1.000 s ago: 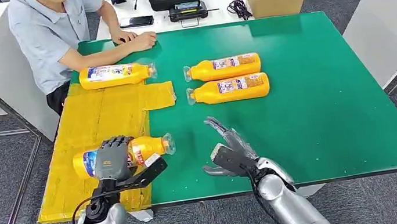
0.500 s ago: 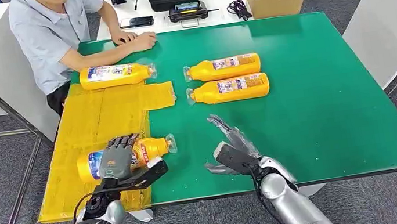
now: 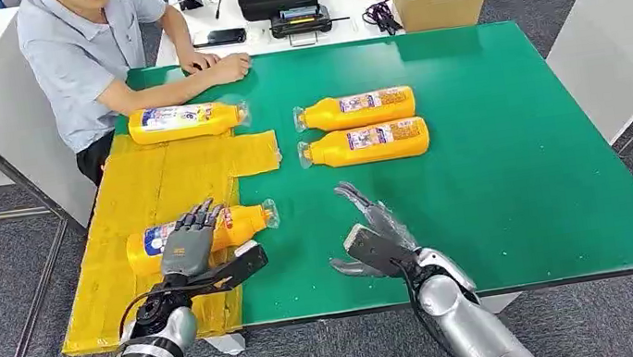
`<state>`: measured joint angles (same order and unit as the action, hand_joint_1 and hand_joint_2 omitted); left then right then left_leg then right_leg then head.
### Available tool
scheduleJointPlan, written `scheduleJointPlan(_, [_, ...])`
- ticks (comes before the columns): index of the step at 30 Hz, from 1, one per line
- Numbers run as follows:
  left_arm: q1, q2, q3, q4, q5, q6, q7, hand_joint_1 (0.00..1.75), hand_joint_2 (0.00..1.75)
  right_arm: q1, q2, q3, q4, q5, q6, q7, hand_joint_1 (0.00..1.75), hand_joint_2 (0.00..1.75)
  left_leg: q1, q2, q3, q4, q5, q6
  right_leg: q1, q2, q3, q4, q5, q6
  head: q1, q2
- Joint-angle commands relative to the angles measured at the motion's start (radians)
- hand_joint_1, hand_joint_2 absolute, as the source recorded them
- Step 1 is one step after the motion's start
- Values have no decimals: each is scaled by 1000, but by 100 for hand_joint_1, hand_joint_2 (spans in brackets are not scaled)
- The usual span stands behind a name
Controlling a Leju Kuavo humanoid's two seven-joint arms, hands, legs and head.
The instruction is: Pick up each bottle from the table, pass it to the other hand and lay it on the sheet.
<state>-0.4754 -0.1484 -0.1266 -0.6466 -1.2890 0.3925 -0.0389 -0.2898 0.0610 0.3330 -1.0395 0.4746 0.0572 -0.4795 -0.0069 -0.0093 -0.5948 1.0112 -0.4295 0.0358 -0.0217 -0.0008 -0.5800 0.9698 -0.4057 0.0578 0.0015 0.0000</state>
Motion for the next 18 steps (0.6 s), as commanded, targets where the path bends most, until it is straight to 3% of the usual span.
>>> scheduleJointPlan(1, [25,4,-49,48,-5,48,-21,0,175,-6,-19,-22,4,10,4,2,0,175,0,1,2,-1,-1,-1,1,1,2,-1,0,-2,0,0])
scheduleJointPlan(14, [28,0,-53,39,-7,44,-16,0,175,-3,-19,-24,2,10,4,2,0,175,1,1,2,0,-1,-2,1,1,2,-1,-1,-3,0,0])
scheduleJointPlan(16, [47,-7,-58,-10,-1,115,-41,0,175,1,-17,-29,-2,12,-1,1,0,175,1,2,2,0,-1,-2,1,1,2,-1,-1,-3,0,0])
scheduleJointPlan(18, [125,-41,-79,-190,38,191,-99,0,175,32,-6,-69,-42,1,-34,-5,0,175,1,1,3,-1,-1,-2,2,1,3,-1,0,-3,0,0])
